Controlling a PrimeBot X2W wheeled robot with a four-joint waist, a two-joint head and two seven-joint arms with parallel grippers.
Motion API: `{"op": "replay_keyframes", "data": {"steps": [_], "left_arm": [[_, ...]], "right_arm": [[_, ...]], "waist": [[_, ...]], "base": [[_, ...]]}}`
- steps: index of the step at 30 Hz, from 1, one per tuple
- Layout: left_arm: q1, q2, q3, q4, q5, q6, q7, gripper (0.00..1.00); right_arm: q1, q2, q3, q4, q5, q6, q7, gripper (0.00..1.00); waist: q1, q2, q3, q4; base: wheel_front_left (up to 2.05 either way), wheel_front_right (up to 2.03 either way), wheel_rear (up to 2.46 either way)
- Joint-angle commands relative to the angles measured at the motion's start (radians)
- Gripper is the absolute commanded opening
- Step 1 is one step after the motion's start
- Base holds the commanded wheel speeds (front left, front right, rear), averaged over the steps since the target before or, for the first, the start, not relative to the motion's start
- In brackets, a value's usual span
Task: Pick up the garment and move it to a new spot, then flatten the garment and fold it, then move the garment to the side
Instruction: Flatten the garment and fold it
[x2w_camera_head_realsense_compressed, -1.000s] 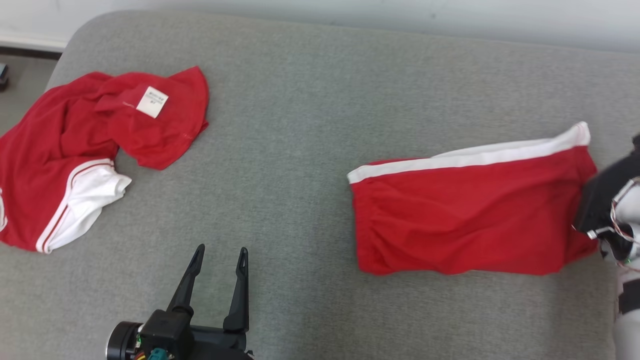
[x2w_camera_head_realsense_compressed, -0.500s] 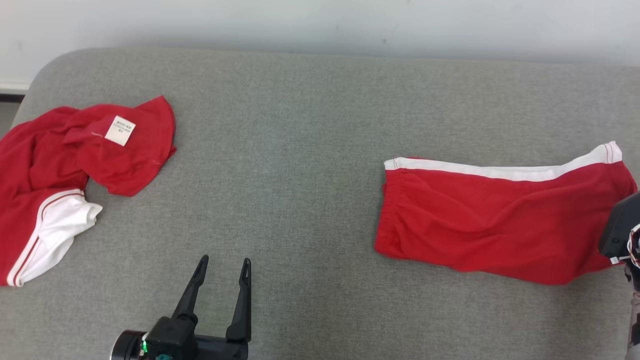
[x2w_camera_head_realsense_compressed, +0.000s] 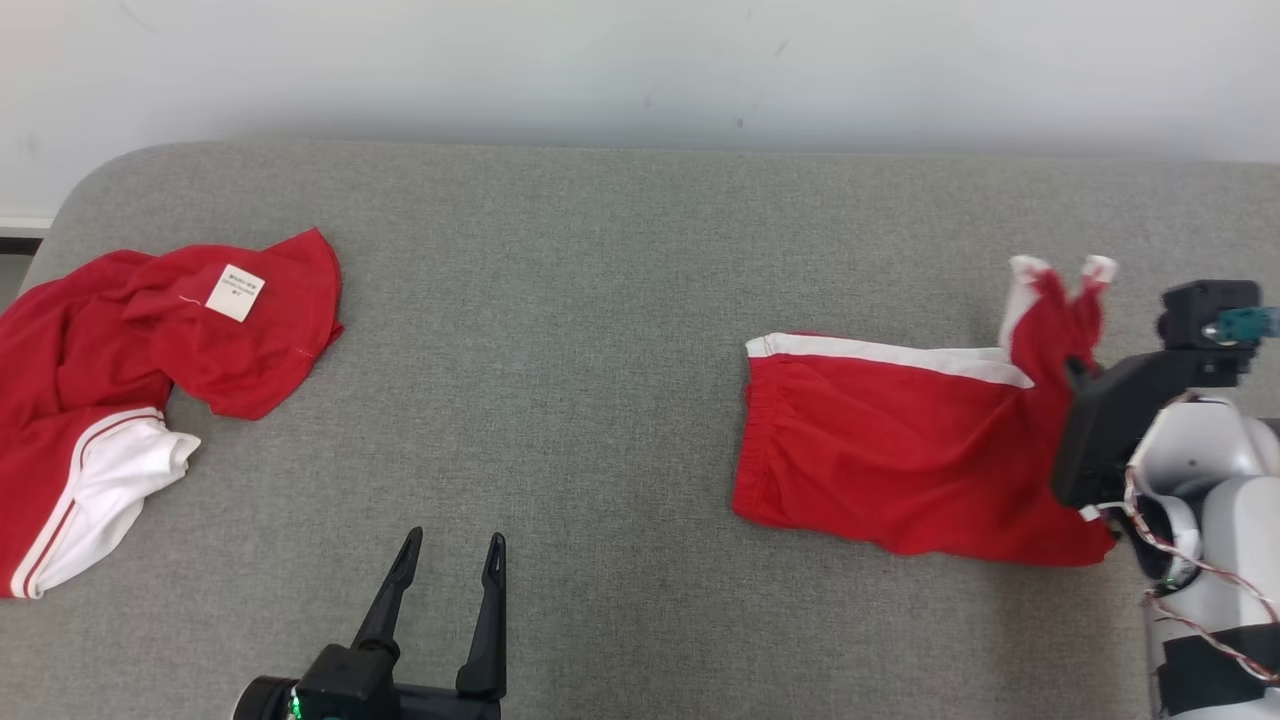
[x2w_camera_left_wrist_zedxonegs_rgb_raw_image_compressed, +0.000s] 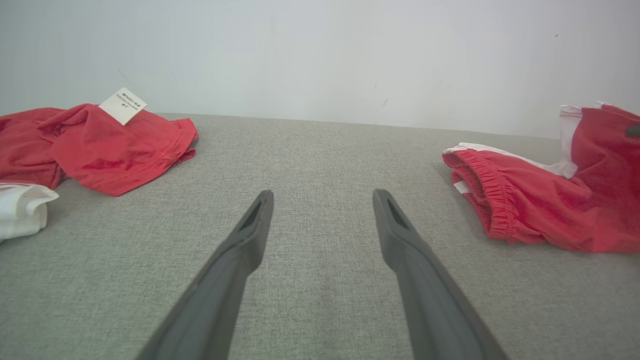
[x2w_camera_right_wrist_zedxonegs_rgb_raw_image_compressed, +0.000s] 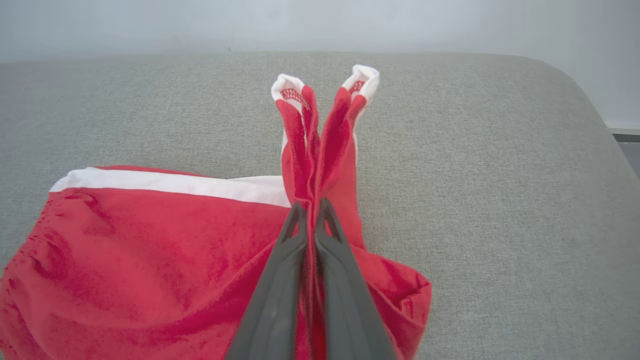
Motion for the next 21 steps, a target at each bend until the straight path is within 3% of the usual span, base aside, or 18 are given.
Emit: {"op": "replay_keyframes", "data": {"steps": [1,9,21], "left_arm": [[0.003,-0.002,0.005,0.003,-0.014,0.001,-0.004,1.0],[-0.003,-0.006,0.012,0.01,-0.018,0.0,-0.004,1.0],[-0.001,-0.008,0.016,0.013,-0.025,-0.004,-0.004,1.0]], "right_arm": [[0.013,0.008,0.039,-0.021,0.027,-0.003,0.009,0.0],[-0.027,0.053,0.175,0.008,0.076,-0.003,-0.005,0.0],[-0.079,0.141,0.239,0.145,0.066,-0.003,-0.095,0.0]], "waist": [[0.0001,0.0,0.0,0.003],[0.0001,0.0,0.002,0.025],[0.0001,0.0,0.012,0.052]], "base": [[0.0,0.0,0.0],[0.0,0.0,0.0],[0.0,0.0,0.0]]}}
